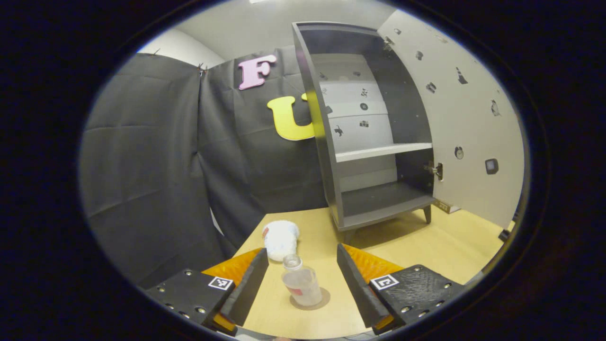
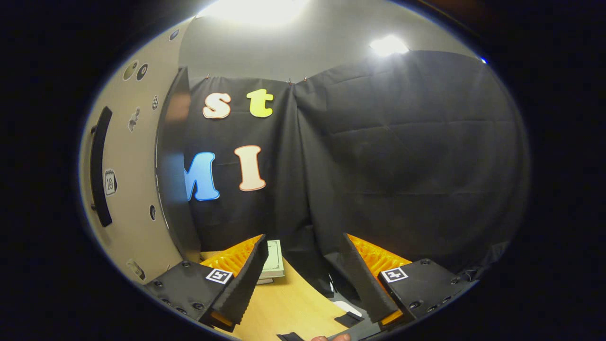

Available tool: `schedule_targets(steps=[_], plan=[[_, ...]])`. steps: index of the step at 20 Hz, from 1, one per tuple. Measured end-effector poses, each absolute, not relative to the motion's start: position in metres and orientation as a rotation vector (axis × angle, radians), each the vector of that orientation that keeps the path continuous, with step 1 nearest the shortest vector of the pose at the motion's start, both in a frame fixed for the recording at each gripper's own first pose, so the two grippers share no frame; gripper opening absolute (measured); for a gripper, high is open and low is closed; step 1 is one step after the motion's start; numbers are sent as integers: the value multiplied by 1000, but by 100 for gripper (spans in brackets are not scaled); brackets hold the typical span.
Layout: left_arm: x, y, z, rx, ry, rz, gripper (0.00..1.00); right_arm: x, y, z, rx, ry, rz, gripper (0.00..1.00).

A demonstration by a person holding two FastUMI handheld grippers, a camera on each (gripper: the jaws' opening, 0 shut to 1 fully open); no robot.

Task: Open the cabinet door with the right hand, grasp the bottle in the cabinet with the left hand and place it on the coaster, then close the cabinet door with the right hand.

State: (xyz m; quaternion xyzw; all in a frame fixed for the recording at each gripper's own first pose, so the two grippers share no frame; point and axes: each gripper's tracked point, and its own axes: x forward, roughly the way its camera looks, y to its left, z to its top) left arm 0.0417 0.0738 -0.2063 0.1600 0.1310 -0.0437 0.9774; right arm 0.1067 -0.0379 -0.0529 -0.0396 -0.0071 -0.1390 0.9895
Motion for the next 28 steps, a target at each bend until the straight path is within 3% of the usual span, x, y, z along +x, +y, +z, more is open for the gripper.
schedule_targets(steps=[8,16,23,28], plan=[[26,-27,-104,204,192,-170,89,104,8,-31,-58,-44,-152,98],[35,-66,-24,121,173,-165,88,108,63,0,-37,33,28,98],[33,-46,-7,80,186,-12,91,113,98,19,-50,47,197,98],[20,-22,5,94,158,93,87,116,135,33,-37,66,334,98]])
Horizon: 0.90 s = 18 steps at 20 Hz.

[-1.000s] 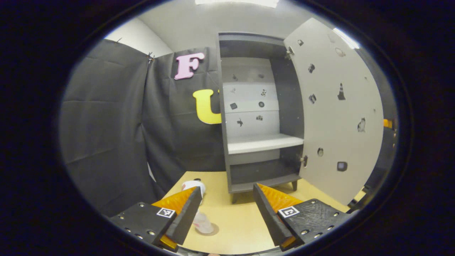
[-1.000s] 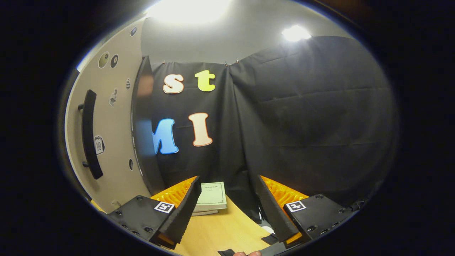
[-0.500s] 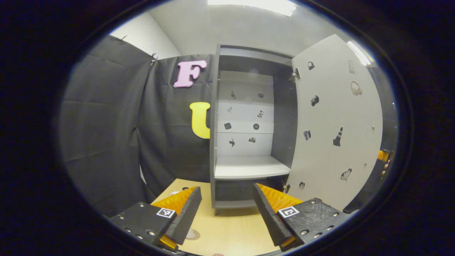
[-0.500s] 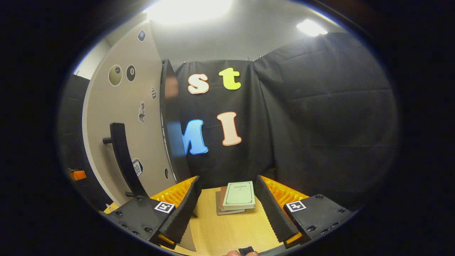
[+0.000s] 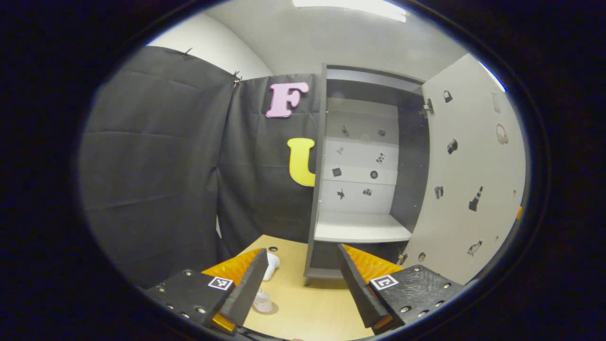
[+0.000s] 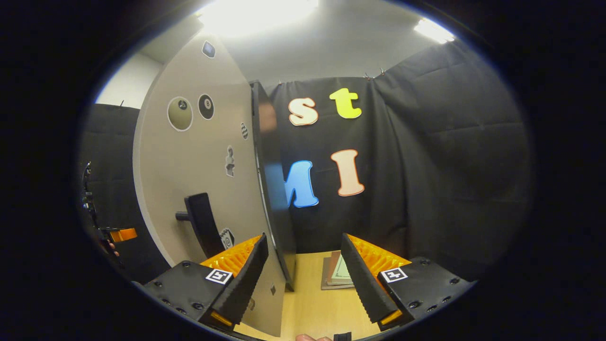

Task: Open the cabinet door with the right hand, grasp the bottle in the cabinet with the left hand and place it on the coaster, then close the cabinet door with the right hand.

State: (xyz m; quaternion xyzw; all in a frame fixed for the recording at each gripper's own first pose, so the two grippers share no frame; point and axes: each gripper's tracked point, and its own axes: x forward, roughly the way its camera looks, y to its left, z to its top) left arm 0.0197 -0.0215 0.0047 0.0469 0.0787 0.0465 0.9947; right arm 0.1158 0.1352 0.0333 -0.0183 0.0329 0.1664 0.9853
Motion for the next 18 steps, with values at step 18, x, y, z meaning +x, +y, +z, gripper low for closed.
schedule_targets(steps=[18], plan=[[81,97,-7,79,186,5,88,66,250,17,-7,112,256,97]])
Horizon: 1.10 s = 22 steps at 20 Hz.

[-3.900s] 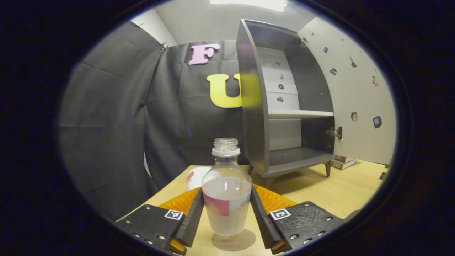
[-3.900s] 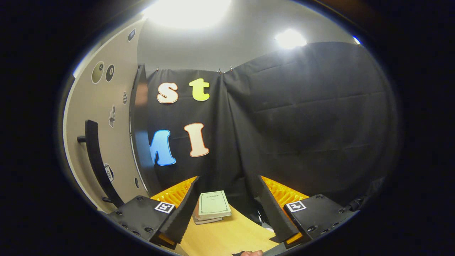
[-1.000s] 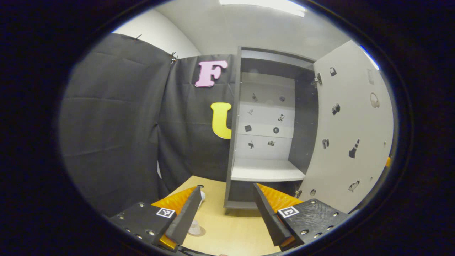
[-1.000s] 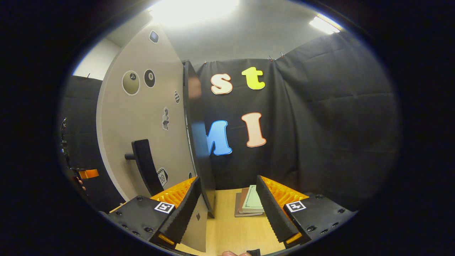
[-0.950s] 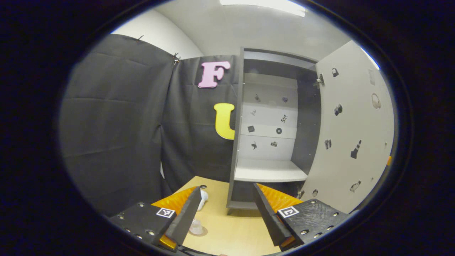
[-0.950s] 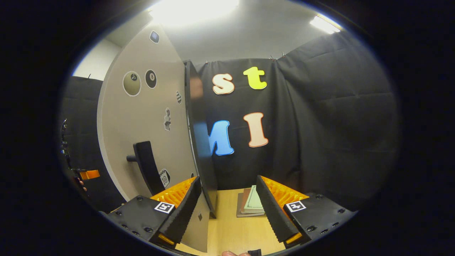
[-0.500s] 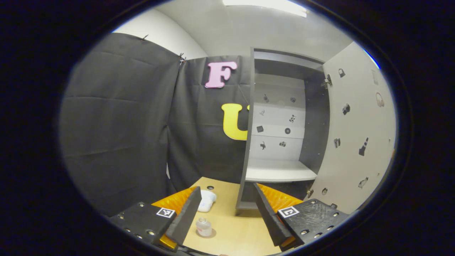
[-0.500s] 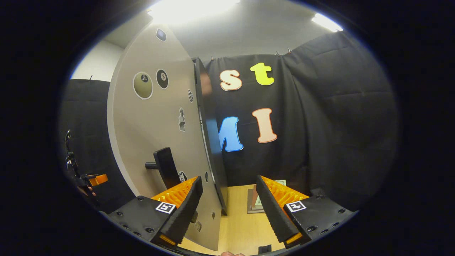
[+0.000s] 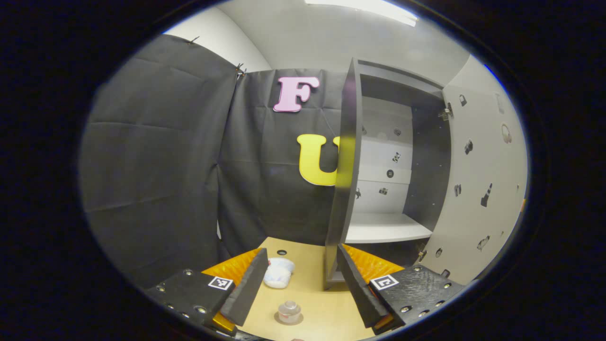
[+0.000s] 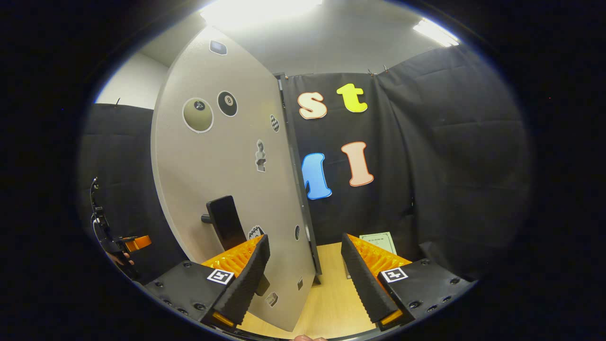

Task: Open the cabinet door with the right hand, grasp the bottle in the cabinet with the left hand and place it on the coaster, then close the cabinet door with the right hand.

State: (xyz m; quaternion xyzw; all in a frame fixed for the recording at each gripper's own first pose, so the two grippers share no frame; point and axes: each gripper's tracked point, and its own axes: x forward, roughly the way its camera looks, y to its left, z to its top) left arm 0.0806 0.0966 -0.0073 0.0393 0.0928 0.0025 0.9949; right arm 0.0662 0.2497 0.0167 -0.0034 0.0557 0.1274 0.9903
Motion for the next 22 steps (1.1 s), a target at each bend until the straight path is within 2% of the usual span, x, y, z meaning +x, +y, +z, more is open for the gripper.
schedule_targets(steps=[6,14,18,19,22], plan=[[97,129,-20,72,207,-26,89,69,323,3,4,127,312,97],[99,160,-30,74,206,-44,89,75,434,-27,-24,162,452,97],[93,148,-21,87,180,-98,88,78,447,-26,-51,142,453,97],[92,143,-18,89,173,-112,91,78,444,-27,-51,142,448,97],[91,120,-8,96,141,-149,90,79,416,-29,-50,149,407,97]])
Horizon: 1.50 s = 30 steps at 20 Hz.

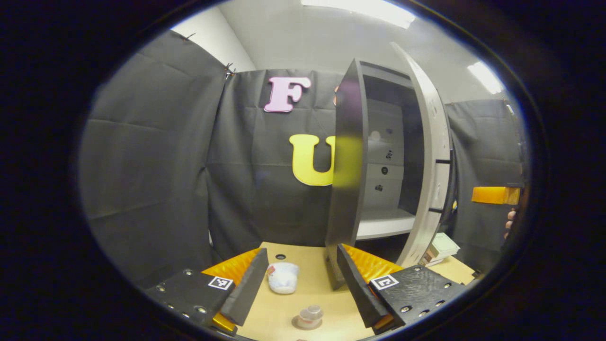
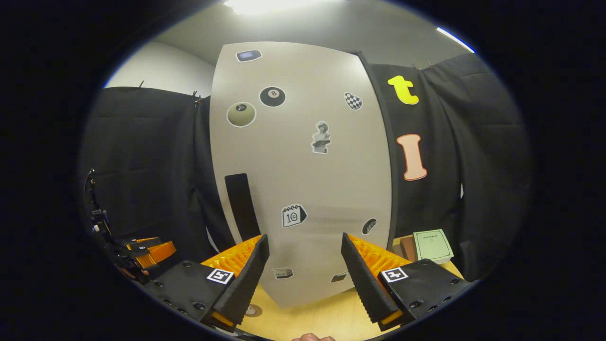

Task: Open the cabinet door with the right hand, grasp the bottle in the cabinet with the left hand and place it on the coaster, then close the cabinet door with the right hand.

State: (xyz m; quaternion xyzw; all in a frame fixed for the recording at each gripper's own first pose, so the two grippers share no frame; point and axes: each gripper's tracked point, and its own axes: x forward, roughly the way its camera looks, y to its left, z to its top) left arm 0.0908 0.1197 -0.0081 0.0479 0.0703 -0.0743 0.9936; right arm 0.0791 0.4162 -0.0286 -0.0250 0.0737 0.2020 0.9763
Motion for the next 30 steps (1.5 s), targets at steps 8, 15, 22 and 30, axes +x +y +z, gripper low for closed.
schedule_targets(steps=[8,15,22,30], plan=[[63,45,13,142,88,-150,88,82,311,-15,-1,158,333,97],[25,-30,7,120,112,-125,88,95,207,14,-41,128,297,98],[0,-93,-4,70,116,-60,87,103,146,35,-55,93,300,98],[-5,-105,9,150,99,-45,88,104,160,22,-12,119,360,98]])
